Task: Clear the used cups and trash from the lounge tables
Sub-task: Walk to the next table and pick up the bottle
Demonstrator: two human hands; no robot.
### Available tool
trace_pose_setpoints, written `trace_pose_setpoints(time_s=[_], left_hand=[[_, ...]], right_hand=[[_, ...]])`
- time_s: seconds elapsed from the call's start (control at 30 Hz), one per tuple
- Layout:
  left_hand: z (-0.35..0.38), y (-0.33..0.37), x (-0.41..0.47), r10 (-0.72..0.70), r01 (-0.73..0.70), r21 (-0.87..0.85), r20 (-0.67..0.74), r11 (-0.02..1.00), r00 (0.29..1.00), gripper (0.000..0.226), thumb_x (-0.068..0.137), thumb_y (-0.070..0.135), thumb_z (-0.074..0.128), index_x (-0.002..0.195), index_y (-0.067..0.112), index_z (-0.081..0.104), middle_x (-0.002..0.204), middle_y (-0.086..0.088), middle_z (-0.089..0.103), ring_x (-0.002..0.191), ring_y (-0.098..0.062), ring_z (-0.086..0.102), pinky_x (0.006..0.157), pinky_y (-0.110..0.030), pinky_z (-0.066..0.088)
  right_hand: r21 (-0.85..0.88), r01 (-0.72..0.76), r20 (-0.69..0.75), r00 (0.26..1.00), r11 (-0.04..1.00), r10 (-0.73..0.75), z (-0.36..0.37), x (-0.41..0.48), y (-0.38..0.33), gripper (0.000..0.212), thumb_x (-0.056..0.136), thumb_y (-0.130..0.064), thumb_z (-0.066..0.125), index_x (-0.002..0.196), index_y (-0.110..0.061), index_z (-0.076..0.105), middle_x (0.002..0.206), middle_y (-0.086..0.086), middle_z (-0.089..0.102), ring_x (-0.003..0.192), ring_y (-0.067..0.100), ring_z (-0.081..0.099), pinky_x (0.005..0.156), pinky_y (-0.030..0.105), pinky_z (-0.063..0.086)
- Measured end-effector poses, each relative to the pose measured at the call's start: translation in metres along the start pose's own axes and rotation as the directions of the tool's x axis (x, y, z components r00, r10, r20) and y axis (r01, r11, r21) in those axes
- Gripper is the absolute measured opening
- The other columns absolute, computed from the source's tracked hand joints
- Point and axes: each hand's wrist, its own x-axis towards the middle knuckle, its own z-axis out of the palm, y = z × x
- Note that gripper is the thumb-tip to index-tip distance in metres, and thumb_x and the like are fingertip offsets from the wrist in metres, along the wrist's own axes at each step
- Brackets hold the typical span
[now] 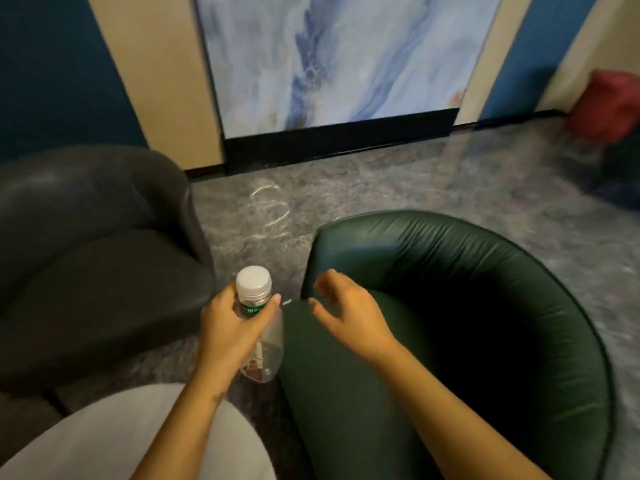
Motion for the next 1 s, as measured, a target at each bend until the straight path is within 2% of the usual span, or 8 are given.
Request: trace_pose_setpoints(time_s=[0.13,0.27,0.33,0.4,0.53,0.77,0.87,1.0], left_hand=[[0.094,0.097,0.0,0.22,-0.215,-0.047,0.12,0.975,0.968,0.028,0.068,0.018,0.08,0.086,0.019,0.058,0.073,0.014,0.058,0.068,0.007,0.053,0.056,-0.014,0.04],[0.201,0.19,-0.037,0.408,-0.381,-0.153,0.248,0.912,0.879,0.029,0.07,0.021,0.078,0.081,0.033,0.054,0.078,0.022,0.058,0.069,0.011,0.057,0.054,-0.006,0.04],[0.26,0.231,-0.066,0.488,-0.444,-0.21,0.28,0.871,0.827,0.03,0.069,0.021,0.078,0.075,0.035,0.053,0.075,0.021,0.059,0.071,0.017,0.057,0.054,-0.002,0.041],[0.323,0.271,-0.1,0.539,-0.48,-0.251,0.315,0.841,0.781,0.028,0.069,0.021,0.078,0.073,0.034,0.053,0.071,0.017,0.06,0.071,0.016,0.057,0.054,-0.002,0.041],[0.455,0.347,-0.167,0.595,-0.49,-0.34,0.406,0.803,0.693,0.025,0.069,0.024,0.078,0.073,0.031,0.054,0.071,0.019,0.059,0.064,0.006,0.057,0.051,-0.005,0.041],[0.643,0.428,-0.253,0.599,-0.448,-0.399,0.579,0.8,0.553,0.024,0.069,0.03,0.078,0.083,0.026,0.059,0.075,0.018,0.062,0.07,0.005,0.058,0.05,-0.009,0.041],[0.719,0.442,-0.261,0.564,-0.422,-0.379,0.625,0.823,0.539,0.025,0.067,0.03,0.08,0.082,0.029,0.06,0.074,0.017,0.064,0.071,0.003,0.059,0.054,-0.013,0.041],[0.838,0.474,-0.252,0.548,-0.407,-0.372,0.642,0.834,0.536,0.027,0.066,0.028,0.081,0.07,0.034,0.055,0.069,0.019,0.062,0.068,0.001,0.059,0.055,-0.018,0.045]], right_hand=[[-0.08,-0.077,-0.219,0.974,0.994,0.058,-0.119,-0.021,0.054,0.024,0.085,-0.03,0.058,0.102,-0.014,0.053,0.097,0.003,0.06,0.082,0.02,0.058,0.07,0.031,0.043],[-0.125,-0.175,-0.413,0.904,0.977,0.109,-0.24,-0.078,0.123,0.023,0.086,-0.03,0.057,0.104,-0.015,0.054,0.1,0.002,0.062,0.086,0.02,0.058,0.074,0.034,0.046],[-0.136,-0.204,-0.482,0.869,0.969,0.116,-0.297,-0.118,0.161,0.024,0.086,-0.027,0.058,0.106,-0.014,0.055,0.104,0.002,0.064,0.092,0.02,0.059,0.078,0.034,0.046],[-0.178,-0.246,-0.526,0.842,0.953,0.119,-0.355,-0.161,0.2,0.027,0.087,-0.027,0.058,0.111,-0.016,0.056,0.109,0.0,0.064,0.097,0.016,0.059,0.081,0.029,0.044],[-0.268,-0.368,-0.59,0.793,0.89,0.15,-0.47,-0.249,0.274,0.034,0.089,-0.03,0.055,0.122,-0.02,0.053,0.119,-0.001,0.062,0.108,0.014,0.056,0.087,0.028,0.043],[-0.241,-0.583,-0.718,0.645,0.776,0.262,-0.616,-0.358,0.392,0.036,0.09,-0.03,0.054,0.125,-0.02,0.051,0.123,-0.002,0.059,0.113,0.014,0.053,0.091,0.025,0.038],[-0.197,-0.647,-0.757,0.578,0.737,0.305,-0.652,-0.388,0.454,0.033,0.089,-0.031,0.056,0.121,-0.023,0.054,0.114,-0.004,0.063,0.104,0.013,0.056,0.084,0.02,0.037],[-0.196,-0.704,-0.766,0.544,0.682,0.342,-0.719,-0.402,0.554,0.033,0.089,-0.03,0.056,0.12,-0.023,0.055,0.116,-0.006,0.061,0.109,0.012,0.055,0.086,0.021,0.037]])
